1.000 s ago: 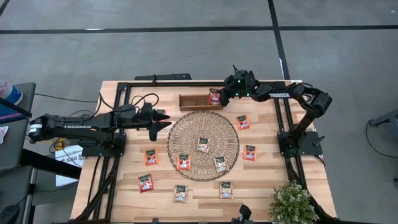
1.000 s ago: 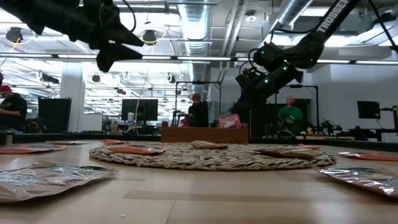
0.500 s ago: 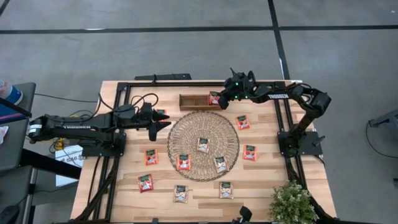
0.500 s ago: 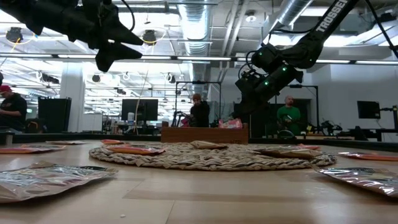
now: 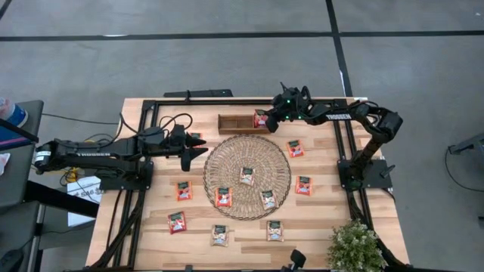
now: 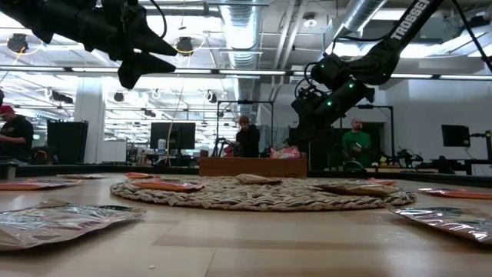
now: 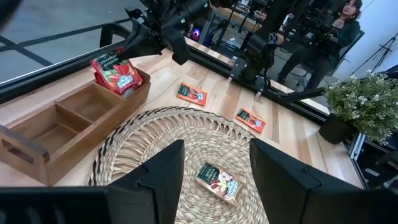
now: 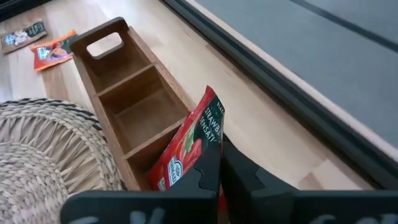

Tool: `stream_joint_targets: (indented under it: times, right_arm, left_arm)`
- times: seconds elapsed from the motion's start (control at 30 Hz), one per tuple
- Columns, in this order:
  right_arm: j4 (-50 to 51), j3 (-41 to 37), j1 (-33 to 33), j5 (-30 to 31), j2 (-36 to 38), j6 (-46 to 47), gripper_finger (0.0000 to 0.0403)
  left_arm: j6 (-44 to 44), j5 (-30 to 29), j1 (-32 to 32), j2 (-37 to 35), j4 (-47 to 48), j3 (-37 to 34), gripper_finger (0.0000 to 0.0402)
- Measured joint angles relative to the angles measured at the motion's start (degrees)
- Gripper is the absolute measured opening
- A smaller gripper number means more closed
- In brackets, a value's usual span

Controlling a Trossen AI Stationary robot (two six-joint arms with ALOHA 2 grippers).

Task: Pick & Place Tea
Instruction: Put the red tea bag into the right section of the wooden organizer

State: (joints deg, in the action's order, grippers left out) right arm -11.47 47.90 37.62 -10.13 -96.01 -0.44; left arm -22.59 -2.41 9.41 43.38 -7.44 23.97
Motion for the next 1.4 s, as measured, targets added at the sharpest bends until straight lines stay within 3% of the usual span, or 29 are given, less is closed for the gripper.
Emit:
stream_joint_targets:
  times: [0.47, 0.87, 1.17, 1.4]
  right_arm:
    - [-0.7, 0.0, -2.3, 3.0, 0.0, -3.3, 0.0004]
    - [-1.8, 0.0, -2.4, 4.5, 0.1, -4.6, 0.0074]
    - [-1.9, 0.0, -2.5, 4.3, 0.8, -4.0, 0.0077]
    - [0.6, 2.6, -4.4, 4.3, 5.9, -2.6, 0.0077]
  left_arm:
    - [-0.9, 0.1, 0.0, 0.0, 0.0, 0.0, 0.0174]
    - [-0.9, 0.2, 0.0, 0.0, 0.0, 0.0, 0.0174]
    - [-0.9, 0.2, 0.0, 0.0, 0.0, 0.0, 0.0174]
    - [-1.4, 0.2, 0.0, 0.0, 0.0, 0.0, 0.0174]
